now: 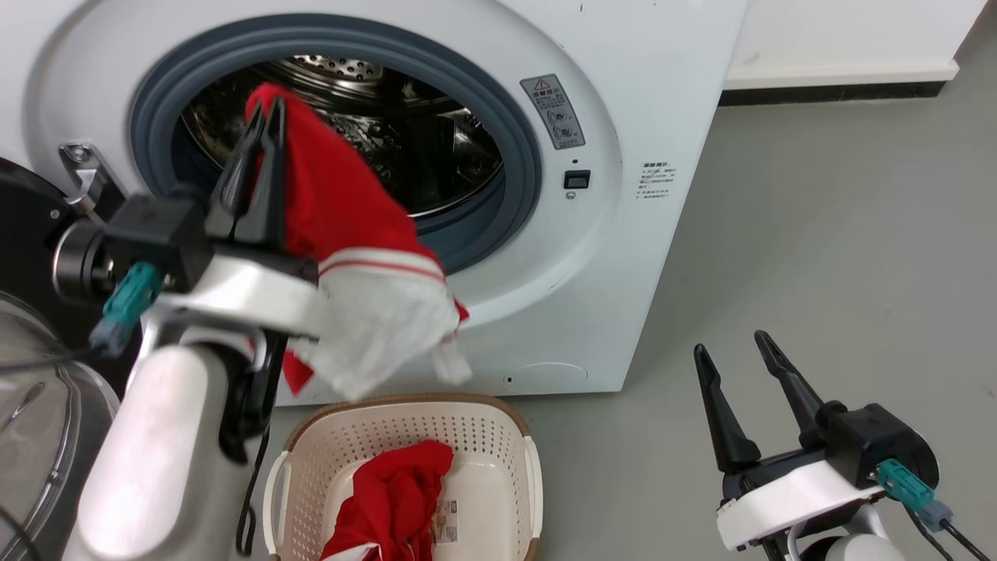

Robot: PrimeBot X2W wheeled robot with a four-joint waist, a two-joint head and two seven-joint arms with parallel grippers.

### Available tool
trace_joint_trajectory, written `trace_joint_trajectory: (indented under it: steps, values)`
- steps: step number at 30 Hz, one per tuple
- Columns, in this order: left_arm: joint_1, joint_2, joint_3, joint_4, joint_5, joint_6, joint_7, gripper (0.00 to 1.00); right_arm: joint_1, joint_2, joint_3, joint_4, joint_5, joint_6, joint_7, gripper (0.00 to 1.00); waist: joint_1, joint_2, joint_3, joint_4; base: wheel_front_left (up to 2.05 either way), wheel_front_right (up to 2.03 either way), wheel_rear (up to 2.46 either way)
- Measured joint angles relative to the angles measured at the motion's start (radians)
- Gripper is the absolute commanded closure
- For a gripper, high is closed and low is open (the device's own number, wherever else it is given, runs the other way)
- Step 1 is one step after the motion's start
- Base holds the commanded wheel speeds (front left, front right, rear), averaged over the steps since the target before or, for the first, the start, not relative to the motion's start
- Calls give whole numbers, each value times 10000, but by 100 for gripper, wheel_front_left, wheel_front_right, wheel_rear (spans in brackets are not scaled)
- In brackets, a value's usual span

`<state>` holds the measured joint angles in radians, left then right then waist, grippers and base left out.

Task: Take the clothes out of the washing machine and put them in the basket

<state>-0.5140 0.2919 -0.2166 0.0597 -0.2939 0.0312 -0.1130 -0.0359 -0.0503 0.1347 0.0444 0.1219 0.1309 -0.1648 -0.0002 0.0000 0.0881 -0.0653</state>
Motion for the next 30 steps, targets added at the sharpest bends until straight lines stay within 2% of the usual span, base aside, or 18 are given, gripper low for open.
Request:
trace_joint_trajectory:
  steps: [6,10,12,19,26,30]
  values:
    - [1941,123,207,-1413,-111,673,500,100,-3,0,10,-102,-38,0,31,0,0,0,300,39,0,0,0]
    - [3201,-230,278,-1195,-491,1009,441,100,-29,0,-8,-163,-96,0,71,0,1,0,624,90,0,0,0]
    - [3617,-382,249,-784,-642,1012,267,100,-101,0,-25,-205,-169,0,73,0,1,0,834,126,0,0,0]
    - [3762,-1011,73,1912,-1183,552,-679,100,-609,0,102,-347,-320,0,75,0,2,0,1724,299,0,0,0]
    - [2259,-1607,-171,4523,-1225,127,-1214,100,-1184,0,228,-508,-424,0,73,0,3,0,2939,366,0,0,0]
    - [1157,-1732,-309,5960,-1080,-105,-1360,100,-1614,0,293,-627,-426,2,-6,0,4,0,3822,303,0,0,0]
